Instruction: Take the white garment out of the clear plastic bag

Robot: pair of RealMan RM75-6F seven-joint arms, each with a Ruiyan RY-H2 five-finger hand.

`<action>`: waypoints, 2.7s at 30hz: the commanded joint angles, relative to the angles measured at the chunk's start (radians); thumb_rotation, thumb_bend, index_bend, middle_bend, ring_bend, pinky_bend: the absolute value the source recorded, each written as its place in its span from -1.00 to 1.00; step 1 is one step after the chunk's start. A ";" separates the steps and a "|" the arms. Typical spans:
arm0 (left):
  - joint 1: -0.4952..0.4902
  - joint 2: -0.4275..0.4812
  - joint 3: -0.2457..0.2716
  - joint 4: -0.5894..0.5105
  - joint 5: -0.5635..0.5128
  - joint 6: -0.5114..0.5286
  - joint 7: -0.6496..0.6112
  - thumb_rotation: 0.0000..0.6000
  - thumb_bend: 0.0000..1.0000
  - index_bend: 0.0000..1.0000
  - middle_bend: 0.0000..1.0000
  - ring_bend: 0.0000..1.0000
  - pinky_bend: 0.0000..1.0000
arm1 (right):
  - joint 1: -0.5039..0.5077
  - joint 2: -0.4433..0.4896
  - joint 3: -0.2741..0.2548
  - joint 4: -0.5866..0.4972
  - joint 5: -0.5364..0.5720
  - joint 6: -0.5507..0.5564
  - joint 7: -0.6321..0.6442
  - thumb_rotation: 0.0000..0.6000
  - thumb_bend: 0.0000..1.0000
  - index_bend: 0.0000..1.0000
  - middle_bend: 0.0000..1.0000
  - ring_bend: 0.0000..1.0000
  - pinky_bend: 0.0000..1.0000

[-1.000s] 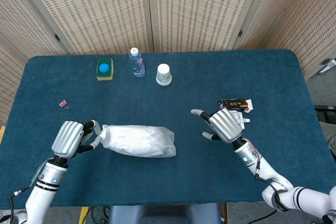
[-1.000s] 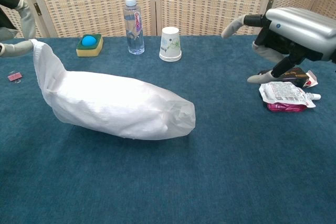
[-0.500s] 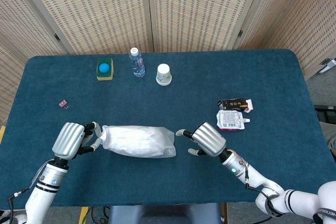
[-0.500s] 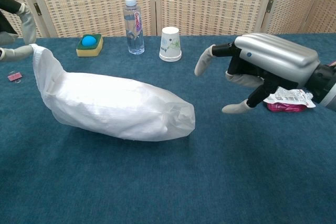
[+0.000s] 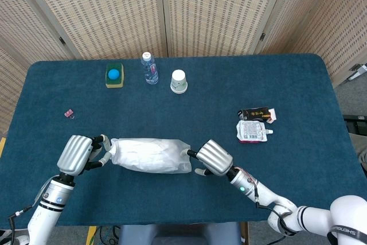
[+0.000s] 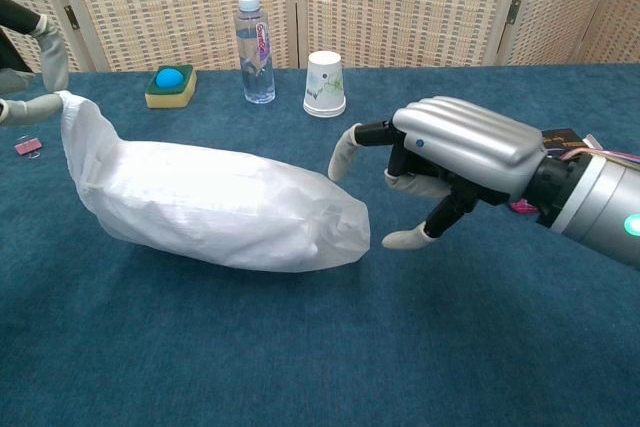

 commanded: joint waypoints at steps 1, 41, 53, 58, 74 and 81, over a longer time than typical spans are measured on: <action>0.000 0.000 0.000 0.001 0.000 -0.001 -0.001 1.00 0.01 0.61 1.00 0.80 0.91 | 0.011 -0.027 0.002 0.027 -0.004 -0.007 0.010 1.00 -1.00 -0.26 1.00 1.00 1.00; 0.042 -0.053 -0.038 0.125 -0.110 0.035 -0.037 1.00 0.01 0.61 1.00 0.80 0.91 | -0.030 0.052 -0.002 0.073 0.064 0.016 -0.049 1.00 -0.04 0.27 1.00 1.00 1.00; 0.032 -0.065 -0.062 0.129 -0.130 0.034 -0.009 1.00 0.01 0.61 1.00 0.80 0.91 | -0.096 0.240 0.068 -0.013 0.165 0.063 -0.124 1.00 -0.03 0.27 1.00 1.00 1.00; 0.033 -0.066 -0.065 0.123 -0.132 0.039 0.002 1.00 0.01 0.61 1.00 0.80 0.91 | -0.119 0.283 0.095 -0.027 0.211 0.068 -0.139 1.00 -0.03 0.27 1.00 1.00 1.00; 0.035 -0.064 -0.061 0.119 -0.133 0.032 0.007 1.00 0.01 0.60 1.00 0.79 0.91 | -0.152 0.288 0.146 -0.065 0.335 0.032 -0.262 1.00 -0.07 0.26 1.00 1.00 1.00; 0.039 -0.035 -0.042 0.101 -0.118 0.012 -0.001 1.00 -0.42 -0.56 1.00 0.72 0.89 | -0.155 0.296 0.142 -0.103 0.329 0.022 -0.263 1.00 -1.00 -0.66 1.00 1.00 1.00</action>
